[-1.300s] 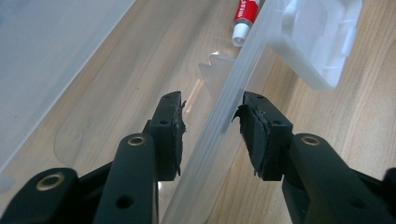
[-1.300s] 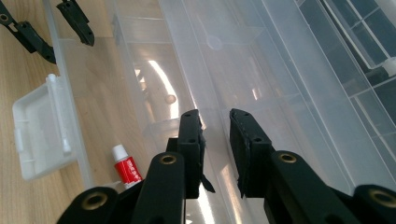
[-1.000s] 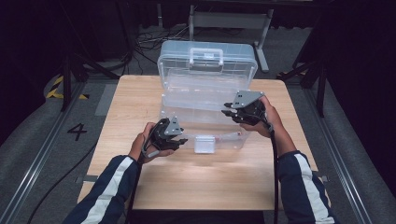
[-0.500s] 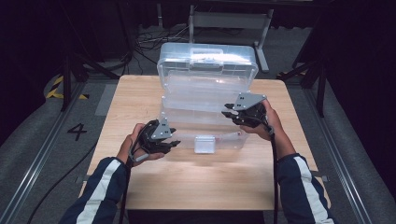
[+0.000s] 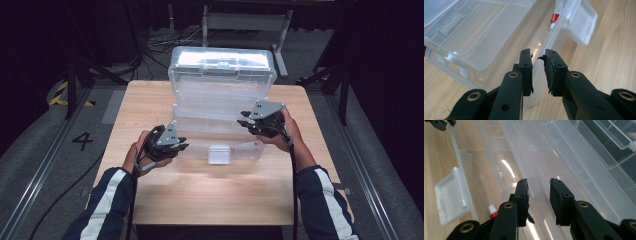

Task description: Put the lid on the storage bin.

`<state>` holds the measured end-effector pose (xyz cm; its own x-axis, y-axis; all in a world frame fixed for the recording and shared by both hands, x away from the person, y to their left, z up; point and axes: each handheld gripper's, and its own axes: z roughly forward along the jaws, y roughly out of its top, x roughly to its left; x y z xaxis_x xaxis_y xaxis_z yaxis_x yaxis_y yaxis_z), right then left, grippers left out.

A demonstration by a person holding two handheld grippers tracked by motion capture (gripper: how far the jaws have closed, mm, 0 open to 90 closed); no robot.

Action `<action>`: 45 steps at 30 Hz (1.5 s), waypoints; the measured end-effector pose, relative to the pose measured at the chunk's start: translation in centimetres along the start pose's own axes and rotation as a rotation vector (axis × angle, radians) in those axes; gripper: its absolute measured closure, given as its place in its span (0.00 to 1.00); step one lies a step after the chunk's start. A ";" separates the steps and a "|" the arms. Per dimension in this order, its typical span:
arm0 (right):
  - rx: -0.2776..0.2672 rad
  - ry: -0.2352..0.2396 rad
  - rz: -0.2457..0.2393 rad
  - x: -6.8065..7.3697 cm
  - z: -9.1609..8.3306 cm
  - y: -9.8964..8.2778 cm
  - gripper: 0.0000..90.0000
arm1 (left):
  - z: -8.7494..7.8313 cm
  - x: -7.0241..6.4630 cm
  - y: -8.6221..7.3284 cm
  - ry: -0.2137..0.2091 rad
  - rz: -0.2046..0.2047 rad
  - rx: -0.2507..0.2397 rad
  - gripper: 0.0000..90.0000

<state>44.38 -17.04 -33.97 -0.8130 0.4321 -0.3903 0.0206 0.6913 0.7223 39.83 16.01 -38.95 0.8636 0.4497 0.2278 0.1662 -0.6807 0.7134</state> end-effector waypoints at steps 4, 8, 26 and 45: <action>0.001 -0.004 -0.002 0.1 0.0 0.0 0.76 | -0.3 0.2 0.0 -0.020 -0.006 -0.012 0.85; 0.000 -0.005 -0.002 0.1 0.0 -0.1 0.76 | -1.0 0.5 0.1 -0.020 -0.015 -0.036 0.86; -0.002 -0.002 -0.001 0.2 0.0 -0.1 0.76 | -5.5 4.4 -0.6 0.070 -0.168 -0.214 1.00; 0.001 0.001 0.005 0.3 0.0 -0.4 0.75 | -4.6 9.4 4.3 0.160 -0.209 -0.219 1.00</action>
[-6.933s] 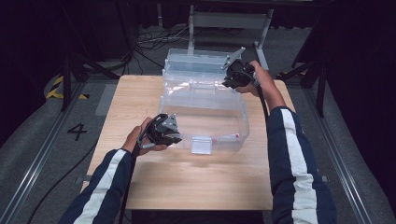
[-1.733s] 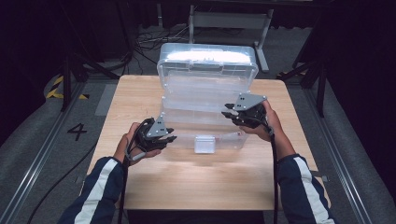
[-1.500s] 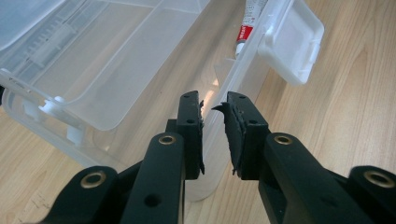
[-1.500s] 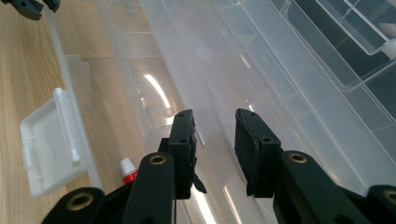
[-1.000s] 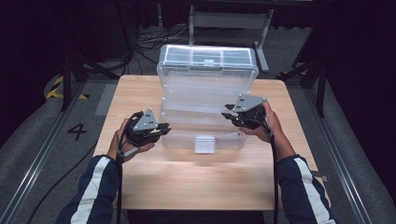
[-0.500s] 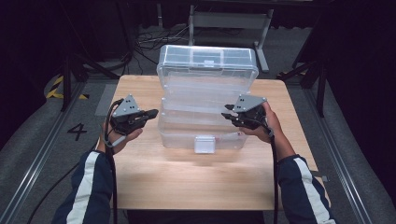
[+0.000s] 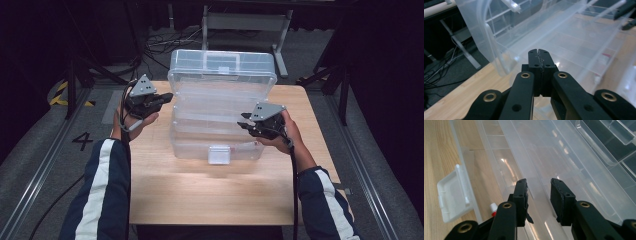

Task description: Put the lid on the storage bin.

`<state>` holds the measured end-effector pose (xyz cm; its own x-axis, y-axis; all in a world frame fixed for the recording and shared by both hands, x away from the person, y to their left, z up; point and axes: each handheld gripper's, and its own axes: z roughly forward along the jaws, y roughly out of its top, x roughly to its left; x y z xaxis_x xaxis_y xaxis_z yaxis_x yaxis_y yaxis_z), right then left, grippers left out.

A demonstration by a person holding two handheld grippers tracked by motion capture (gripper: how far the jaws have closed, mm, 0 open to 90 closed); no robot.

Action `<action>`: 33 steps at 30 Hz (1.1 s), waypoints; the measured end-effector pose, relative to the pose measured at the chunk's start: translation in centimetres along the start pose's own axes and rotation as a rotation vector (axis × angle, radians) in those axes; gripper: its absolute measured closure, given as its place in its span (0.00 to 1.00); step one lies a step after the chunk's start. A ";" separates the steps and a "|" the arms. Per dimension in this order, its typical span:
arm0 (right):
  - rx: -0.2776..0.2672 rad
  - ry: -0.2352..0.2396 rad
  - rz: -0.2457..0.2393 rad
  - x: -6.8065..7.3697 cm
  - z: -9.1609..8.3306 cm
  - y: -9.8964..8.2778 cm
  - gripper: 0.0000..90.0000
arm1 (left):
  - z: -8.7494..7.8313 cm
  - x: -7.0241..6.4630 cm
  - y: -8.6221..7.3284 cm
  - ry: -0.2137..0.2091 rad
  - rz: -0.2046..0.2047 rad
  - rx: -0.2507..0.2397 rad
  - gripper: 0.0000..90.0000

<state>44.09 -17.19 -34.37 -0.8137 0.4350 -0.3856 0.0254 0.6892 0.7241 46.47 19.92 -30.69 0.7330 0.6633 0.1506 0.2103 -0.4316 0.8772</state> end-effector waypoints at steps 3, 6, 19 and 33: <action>0.006 0.000 -0.001 0.1 -0.1 0.0 0.75 | 0.5 0.3 0.4 0.005 -0.014 0.004 1.00; 0.008 0.001 -0.004 0.1 -0.1 -0.1 0.75 | 0.7 0.5 0.6 0.007 -0.024 -0.005 1.00; 0.027 0.000 -0.016 0.4 -0.2 0.0 0.75 | 0.7 1.0 0.5 0.009 -0.062 -0.036 1.00; 0.046 -0.025 -0.025 0.8 -1.1 -0.4 0.77 | 0.3 0.7 0.8 -0.008 -0.046 -0.047 1.00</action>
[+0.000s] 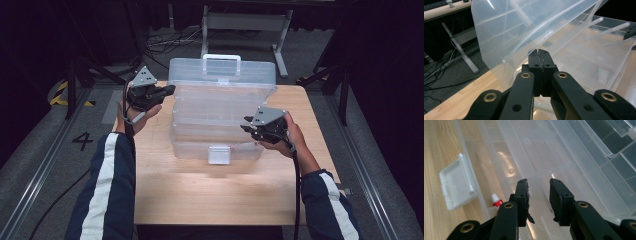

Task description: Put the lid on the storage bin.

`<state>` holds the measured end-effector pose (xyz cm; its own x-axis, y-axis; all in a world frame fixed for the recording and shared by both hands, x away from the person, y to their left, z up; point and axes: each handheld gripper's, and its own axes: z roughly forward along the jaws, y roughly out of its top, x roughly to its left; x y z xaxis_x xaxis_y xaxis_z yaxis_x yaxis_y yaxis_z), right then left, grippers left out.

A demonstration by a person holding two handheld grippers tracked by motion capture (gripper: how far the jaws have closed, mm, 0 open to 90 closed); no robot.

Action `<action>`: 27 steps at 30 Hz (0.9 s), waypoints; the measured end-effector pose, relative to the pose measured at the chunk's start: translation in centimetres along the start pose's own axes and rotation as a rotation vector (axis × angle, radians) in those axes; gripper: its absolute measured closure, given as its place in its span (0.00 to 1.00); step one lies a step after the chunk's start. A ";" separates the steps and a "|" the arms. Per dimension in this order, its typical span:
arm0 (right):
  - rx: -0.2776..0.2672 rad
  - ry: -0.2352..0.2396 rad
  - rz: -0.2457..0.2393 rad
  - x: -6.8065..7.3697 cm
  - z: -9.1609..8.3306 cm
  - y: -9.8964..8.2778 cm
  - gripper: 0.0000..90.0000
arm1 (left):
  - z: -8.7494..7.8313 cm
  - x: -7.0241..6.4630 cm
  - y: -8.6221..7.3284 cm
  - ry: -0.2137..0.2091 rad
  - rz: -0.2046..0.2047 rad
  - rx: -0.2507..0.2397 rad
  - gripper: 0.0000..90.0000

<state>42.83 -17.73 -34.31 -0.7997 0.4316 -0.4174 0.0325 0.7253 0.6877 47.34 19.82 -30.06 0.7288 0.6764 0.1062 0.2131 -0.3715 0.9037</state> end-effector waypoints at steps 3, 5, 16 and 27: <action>0.000 -0.003 0.010 -0.2 -0.5 -0.4 0.79 | 0.0 0.0 0.0 -0.004 0.003 0.004 1.00; -0.003 -0.012 0.018 -0.4 -0.8 -0.6 0.79 | 0.0 -0.1 0.0 -0.005 0.004 0.005 1.00; 0.007 -0.048 0.051 -1.0 -2.7 -2.3 0.79 | -0.1 -0.4 0.1 -0.022 0.019 0.013 1.00; -0.015 -0.075 0.081 -1.3 -4.3 -3.2 0.77 | -0.1 -0.6 0.0 -0.028 0.034 0.023 1.00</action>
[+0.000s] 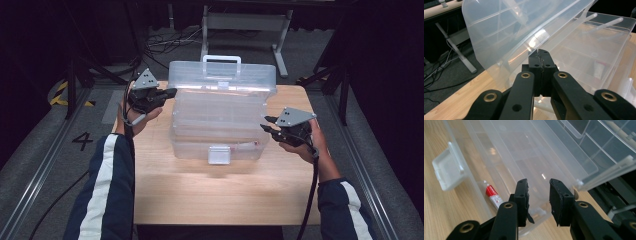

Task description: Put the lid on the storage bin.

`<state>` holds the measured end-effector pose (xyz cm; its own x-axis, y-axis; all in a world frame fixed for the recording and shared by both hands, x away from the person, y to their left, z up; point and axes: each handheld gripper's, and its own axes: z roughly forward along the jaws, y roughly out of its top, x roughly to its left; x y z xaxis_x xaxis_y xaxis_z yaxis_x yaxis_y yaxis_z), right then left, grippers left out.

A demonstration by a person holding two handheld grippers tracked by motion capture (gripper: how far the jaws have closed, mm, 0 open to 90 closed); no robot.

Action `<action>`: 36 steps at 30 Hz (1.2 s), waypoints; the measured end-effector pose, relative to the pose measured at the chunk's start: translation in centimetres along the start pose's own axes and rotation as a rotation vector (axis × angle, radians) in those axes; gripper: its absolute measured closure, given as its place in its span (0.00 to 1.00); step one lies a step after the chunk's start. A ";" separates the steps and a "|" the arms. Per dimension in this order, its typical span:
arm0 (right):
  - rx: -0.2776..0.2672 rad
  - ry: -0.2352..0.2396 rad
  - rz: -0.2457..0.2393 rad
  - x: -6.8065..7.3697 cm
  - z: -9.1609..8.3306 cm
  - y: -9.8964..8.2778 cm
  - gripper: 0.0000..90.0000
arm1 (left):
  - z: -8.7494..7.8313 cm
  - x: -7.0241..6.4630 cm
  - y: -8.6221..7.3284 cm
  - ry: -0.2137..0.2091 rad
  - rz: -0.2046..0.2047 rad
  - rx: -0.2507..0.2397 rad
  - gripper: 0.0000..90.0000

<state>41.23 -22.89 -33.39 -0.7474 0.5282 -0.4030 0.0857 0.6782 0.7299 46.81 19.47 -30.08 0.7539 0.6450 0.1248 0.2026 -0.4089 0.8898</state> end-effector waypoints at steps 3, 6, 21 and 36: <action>0.009 -0.010 0.008 -0.2 -0.3 -0.5 0.76 | -0.1 0.0 0.0 -0.003 0.008 0.007 1.00; 0.020 -0.012 0.025 -0.3 -0.3 -1.0 0.74 | -0.1 -0.1 0.0 -0.001 0.013 0.012 1.00; 0.042 -0.001 0.072 -0.7 -0.5 -2.5 0.70 | -0.4 -0.8 -0.8 -0.036 0.038 0.042 1.00; 0.056 0.025 0.116 -0.7 -0.5 -3.8 0.67 | -0.7 -1.8 -2.4 -0.055 0.058 0.048 1.00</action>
<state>41.09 -26.12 -35.59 -0.7465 0.5923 -0.3033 0.2087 0.6412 0.7385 44.53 19.76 -32.09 0.7980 0.5836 0.1502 0.1864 -0.4761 0.8594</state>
